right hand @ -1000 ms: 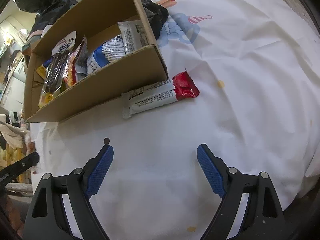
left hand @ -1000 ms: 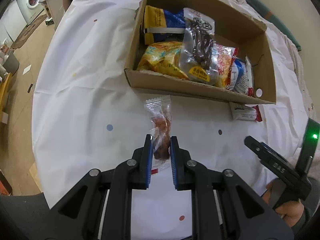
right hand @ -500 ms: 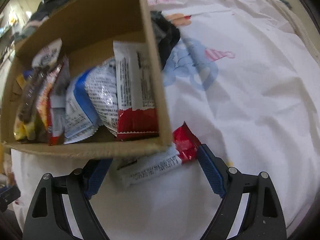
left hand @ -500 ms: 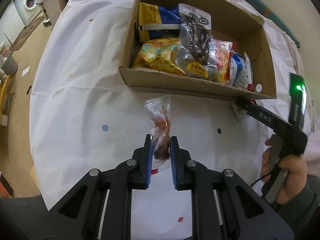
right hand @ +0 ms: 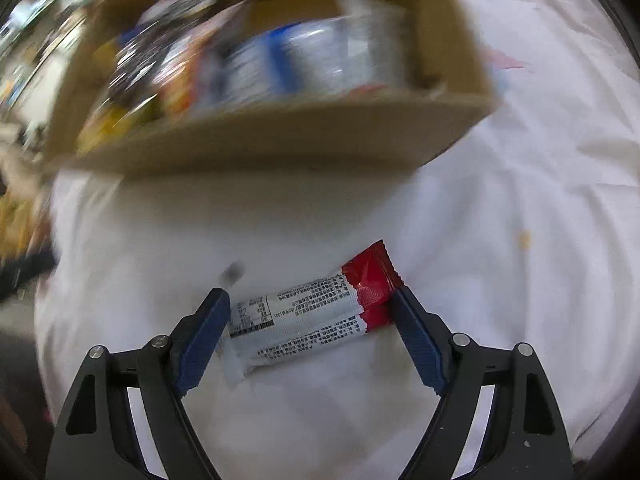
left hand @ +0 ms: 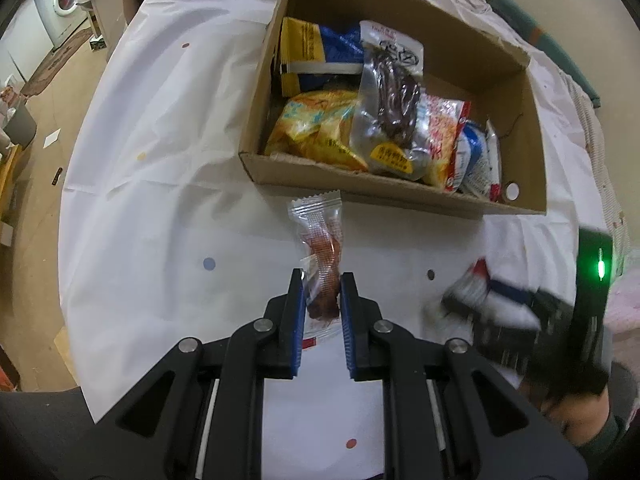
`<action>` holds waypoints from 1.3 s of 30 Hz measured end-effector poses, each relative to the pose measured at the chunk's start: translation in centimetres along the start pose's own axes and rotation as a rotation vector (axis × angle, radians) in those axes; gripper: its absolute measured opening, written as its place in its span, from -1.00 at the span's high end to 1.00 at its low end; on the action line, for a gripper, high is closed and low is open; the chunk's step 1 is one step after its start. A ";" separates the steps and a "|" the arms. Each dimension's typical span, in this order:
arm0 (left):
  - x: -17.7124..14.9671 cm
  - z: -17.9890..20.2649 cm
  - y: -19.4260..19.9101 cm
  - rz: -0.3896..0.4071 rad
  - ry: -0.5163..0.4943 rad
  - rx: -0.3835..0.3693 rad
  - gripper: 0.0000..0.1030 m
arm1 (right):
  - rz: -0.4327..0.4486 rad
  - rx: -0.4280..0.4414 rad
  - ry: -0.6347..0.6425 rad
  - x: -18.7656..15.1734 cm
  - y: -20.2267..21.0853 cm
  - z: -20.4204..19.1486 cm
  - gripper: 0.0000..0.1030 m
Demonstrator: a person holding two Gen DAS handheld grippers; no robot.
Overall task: Organize snacks
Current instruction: 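Grasp the second white red-ended bar beside the box with the right gripper, then carry the clear packet and white bar up over the box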
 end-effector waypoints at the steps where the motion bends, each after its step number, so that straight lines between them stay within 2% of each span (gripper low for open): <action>1: 0.1 0.0 0.1 0.002 0.003 -0.004 0.74 | 0.006 -0.018 0.025 -0.3 0.8 -0.4 -0.66; 3: 0.2 0.0 0.5 0.007 0.011 -0.012 0.74 | 0.063 -0.026 -0.001 -0.2 2.7 -0.6 -0.66; 6: 0.3 -0.2 1.0 0.018 0.019 -0.019 0.74 | 0.111 -0.009 -0.210 -0.2 4.9 1.2 -0.76; 9: 0.3 -0.5 1.3 0.021 0.032 -0.024 0.74 | 0.056 0.070 -0.436 -1.5 4.1 2.4 -0.74; 12: 0.4 -0.8 1.4 0.021 0.043 -0.029 0.74 | -0.035 0.118 -0.583 -2.8 1.9 2.0 -0.40; 14: 0.5 -1.0 1.6 0.021 0.050 -0.033 0.74 | -0.059 0.108 -0.617 -3.2 0.7 1.6 -0.34; 15: 0.5 -0.9 1.6 0.018 0.052 -0.040 0.74 | -0.060 0.079 -0.615 -1.7 0.0 0.9 -0.33; 17: 0.6 -0.9 1.8 0.020 0.052 -0.047 0.74 | -0.047 0.035 -0.605 -1.1 -1.0 0.7 -0.32; 18: 0.7 -0.9 1.9 0.025 0.050 -0.047 0.74 | -0.049 -0.001 -0.587 -0.9 -1.2 0.7 -0.25; 20: 0.7 -0.9 2.1 0.031 0.047 -0.049 0.74 | -0.056 -0.053 -0.541 -0.5 -1.4 0.7 -0.09; 22: 0.8 -1.1 2.2 0.033 0.054 -0.053 0.74 | -0.055 -0.109 -0.475 -0.1 -1.7 0.9 0.33; 23: 0.9 -1.2 2.3 0.033 0.057 -0.055 0.74 | -0.052 -0.118 -0.445 -0.1 -1.6 0.8 0.38; 27: 1.1 -1.5 2.5 0.038 0.073 -0.061 0.74 | -0.085 -0.104 -0.327 -1.0 -1.3 -0.3 0.38; 33: 0.9 -1.3 2.3 0.031 0.066 -0.055 0.74 | -0.163 -0.042 -0.256 -4.6 0.2 -1.2 0.38; 35: 0.8 -1.2 2.1 0.031 0.053 -0.047 0.74 | -0.130 0.021 -0.257 -4.6 1.2 -2.0 0.38; 39: -0.1 -0.3 1.3 0.017 -0.020 -0.014 0.74 | -0.017 0.033 -0.185 -3.5 3.7 -2.6 0.38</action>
Point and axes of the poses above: each gripper's, at about its wrist camera, not at the fingertips, and y roughly against the way its jaws point, z to its right, x to its top, the point moved 7 cm from there along -y, roughly the way its jaws point, and after that the axes turned 6 degrees about z, right-handed, at the moved point
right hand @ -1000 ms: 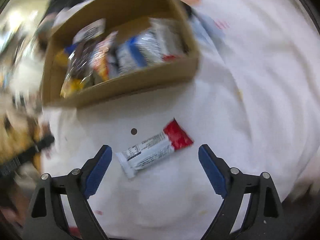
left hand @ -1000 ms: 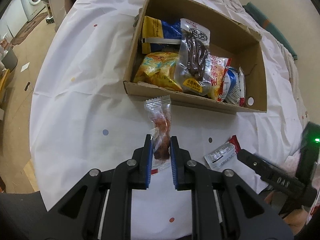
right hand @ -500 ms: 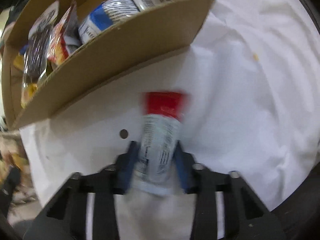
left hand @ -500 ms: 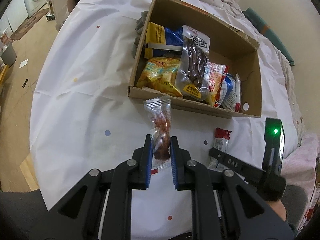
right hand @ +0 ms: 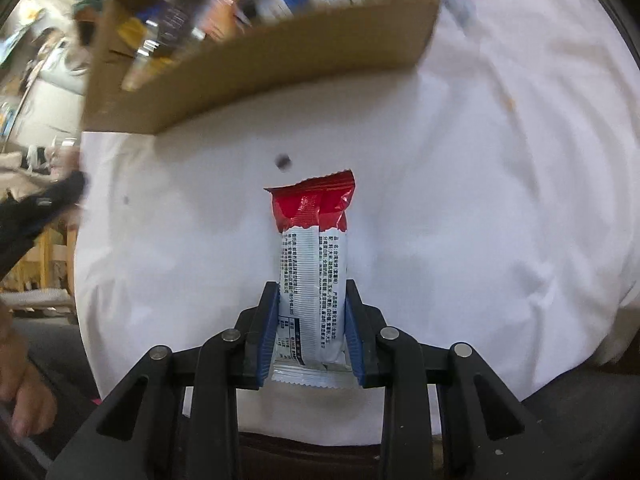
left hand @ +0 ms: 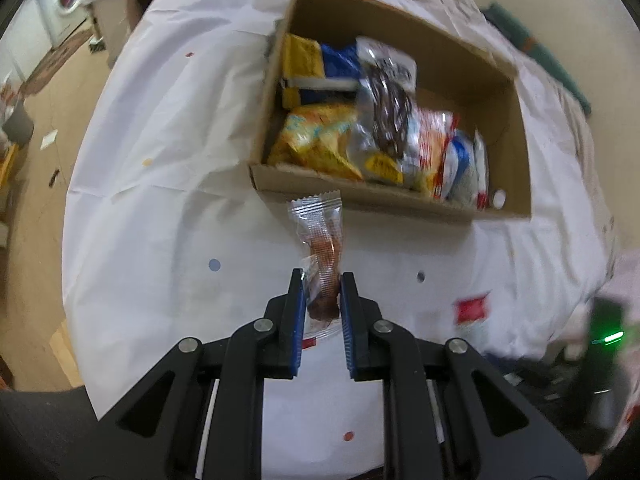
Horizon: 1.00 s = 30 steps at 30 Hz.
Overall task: Organize snacks
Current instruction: 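Carry the clear packet and white bar up over the box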
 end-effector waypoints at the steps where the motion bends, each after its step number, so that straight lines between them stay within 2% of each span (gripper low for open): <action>1: -0.3 0.2 -0.2 -0.003 -0.017 0.010 0.74 | 0.029 0.012 0.012 0.6 0.6 -0.4 0.38; 5: -0.9 0.7 -0.6 0.006 -0.067 0.031 0.74 | 0.144 0.040 0.062 3.0 3.6 -1.5 0.38; 9: -0.3 1.0 0.4 0.048 -0.082 0.033 0.74 | 0.222 0.078 0.065 5.5 5.9 -1.9 0.38; 15: 3.1 2.2 3.5 0.129 -0.102 0.006 0.74 | 0.290 0.105 0.097 9.1 9.4 -2.1 0.38; 22: 7.8 3.5 5.4 0.181 -0.134 -0.025 0.74 | 0.359 0.086 0.120 12.4 9.9 -2.2 0.38; 26: 10.6 3.7 4.9 0.192 -0.141 -0.042 0.74 | 0.394 0.093 0.118 14.7 10.0 -2.0 0.38; 30: 12.3 4.7 3.2 0.204 -0.180 -0.021 0.74 | 0.421 0.096 0.130 17.1 8.4 -1.3 0.37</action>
Point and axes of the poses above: each gripper's, at about its wrist camera, not at the fingertips, and y roughly against the way its jaws point, z to its right, x to its top, the point moved 7 cm from there along -y, roughly the way its jaws point, and after that the axes turned 6 degrees about z, right-handed, at the moved point
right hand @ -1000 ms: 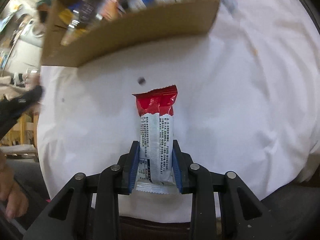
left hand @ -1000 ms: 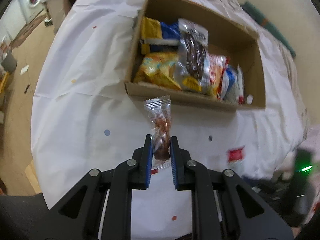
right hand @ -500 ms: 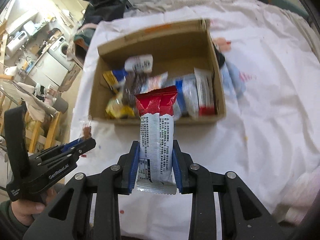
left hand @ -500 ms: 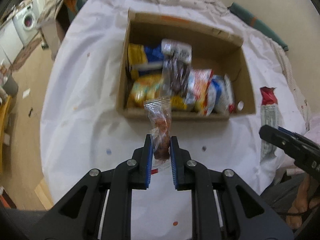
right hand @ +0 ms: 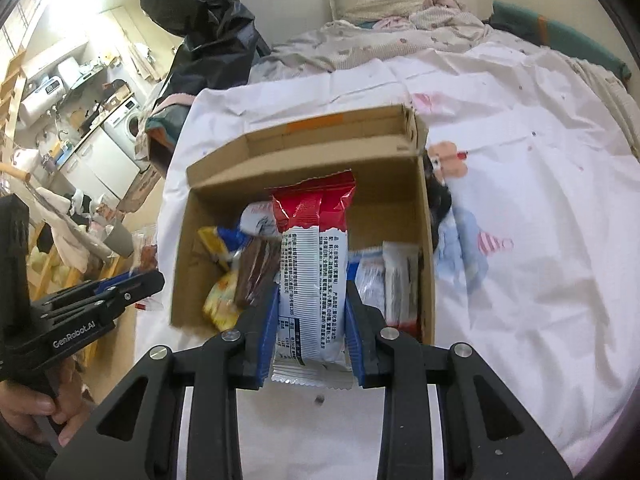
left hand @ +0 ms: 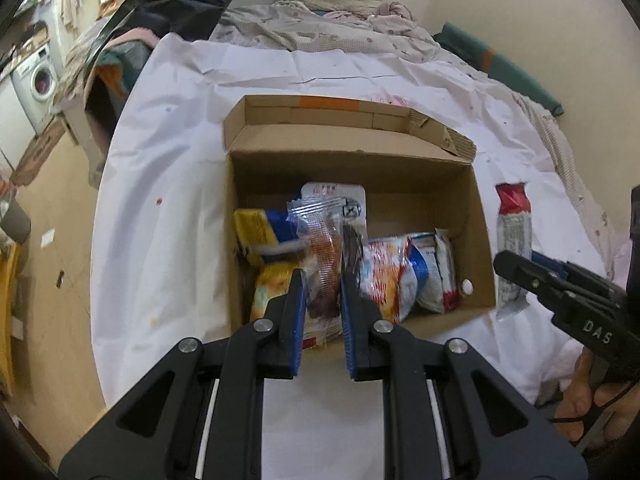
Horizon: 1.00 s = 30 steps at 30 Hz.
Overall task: Organize snacks
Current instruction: 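Carry the clear packet and white bar up over the box, then open both grippers to drop the packet and bar into the box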
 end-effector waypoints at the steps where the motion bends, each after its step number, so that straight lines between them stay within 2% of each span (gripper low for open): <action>1: 0.2 0.3 -0.5 0.005 -0.008 -0.004 0.74 | -0.001 -0.003 -0.005 -0.1 -0.7 0.4 0.37; 5: -0.3 0.5 -3.2 0.032 -0.027 0.003 0.74 | -0.056 -0.024 -0.064 -1.5 -3.6 1.6 0.37; 8: -1.7 -0.1 -4.9 -0.014 0.023 0.037 0.74 | -0.061 -0.046 -0.040 -1.7 -4.1 1.3 0.37; 9: -2.0 0.2 -5.1 -0.025 0.024 0.023 0.74 | -0.064 -0.052 -0.040 -1.8 -4.2 1.4 0.37; 10: -2.1 0.7 -5.2 -0.030 0.011 0.007 0.74 | -0.067 -0.051 -0.046 -1.9 -4.3 1.5 0.37; 12: -1.9 1.2 -5.2 -0.015 -0.026 0.021 0.74 | -0.077 -0.063 -0.052 -2.0 -4.7 1.7 0.37; 18: -1.5 0.6 -5.9 -0.011 0.009 0.026 0.73 | -0.099 -0.079 -0.073 -2.3 -5.6 2.1 0.36; 25: -1.5 0.4 -5.7 -0.003 0.022 0.021 0.68 | -0.083 -0.062 -0.061 -2.1 -5.5 1.6 0.32; 26: -1.5 0.5 -5.6 -0.004 0.021 0.021 0.65 | -0.082 -0.059 -0.061 -2.0 -5.5 1.6 0.32; 28: -1.4 0.5 -5.6 -0.004 0.019 0.021 0.26 | -0.080 -0.057 -0.058 -2.0 -5.4 1.5 0.31; 29: -1.4 0.5 -5.5 0.001 0.017 0.023 0.14 | -0.078 -0.053 -0.057 -1.9 -5.4 1.4 0.27; 30: -1.4 0.6 -5.3 0.007 0.014 0.028 -0.08 | -0.075 -0.051 -0.055 -1.9 -5.3 1.4 0.12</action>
Point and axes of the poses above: each gripper's, at about its wrist camera, not at the fingertips, and y roughly against the way its jaws point, z to its right, x to its top, the point moved 7 cm from there along -y, roughly the way its jaws point, and after that the axes turned 6 degrees about z, right-handed, at the moved point
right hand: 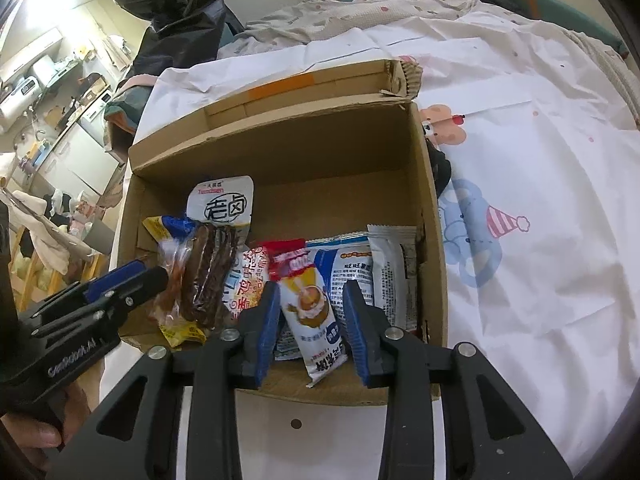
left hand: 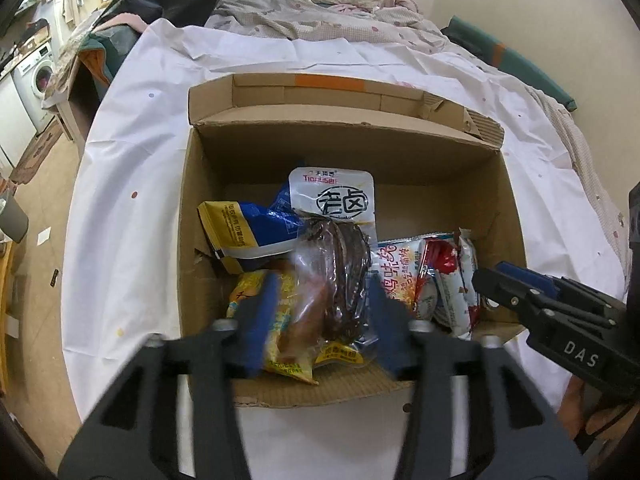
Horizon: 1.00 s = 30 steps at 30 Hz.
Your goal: Organize snacks
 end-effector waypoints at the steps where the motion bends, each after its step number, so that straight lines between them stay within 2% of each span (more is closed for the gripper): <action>1: 0.0 0.0 0.2 0.007 -0.003 0.012 -0.30 | 0.009 0.002 0.001 0.1 0.2 0.0 -0.08; 3: 0.1 -0.2 0.4 0.024 -0.003 0.039 -0.47 | 0.027 -0.004 0.006 0.4 0.6 -0.1 -0.30; 7: 0.3 -0.7 1.5 0.066 0.007 0.060 -0.48 | 0.066 -0.017 0.014 1.1 1.8 -0.2 -0.71; 10: 0.5 -1.3 3.0 0.120 0.000 0.091 -0.50 | 0.105 -0.048 0.025 1.3 3.2 -0.3 -0.94; 14: 1.1 -1.9 5.6 0.203 -0.011 0.122 -0.50 | 0.169 -0.097 0.084 1.5 5.4 -1.0 -1.00; 17: 1.3 -1.8 7.8 0.248 -0.023 0.102 -0.50 | 0.187 -0.109 0.089 1.4 7.0 -1.3 -1.00; 22: 0.3 -2.3 11.2 0.281 -0.018 0.104 -0.51 | 0.226 -0.100 0.096 0.6 10.5 -2.3 -1.00; 23: -0.1 -2.5 11.7 0.282 -0.014 0.107 -0.53 | 0.237 -0.103 0.105 0.2 11.2 -2.5 -1.00; 25: -1.1 -2.6 12.7 0.277 -0.004 0.099 -0.85 | 0.253 -0.105 0.113 -0.6 12.2 -2.7 -1.00; 30: -3.8 -3.1 15.6 0.304 -0.006 0.105 -1.00 | 0.285 -0.124 0.127 -3.6 13.8 -2.7 -1.00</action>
Point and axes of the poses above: each gripper's, at about its wrist camera, not at the fingertips, and y roughly against the way its jaws point, z to its right, x to its top, the point moved 7 cm from there along -y, roughly the way its jaws point, and after that the axes turned 6 degrees about z, right-handed, at the moved point
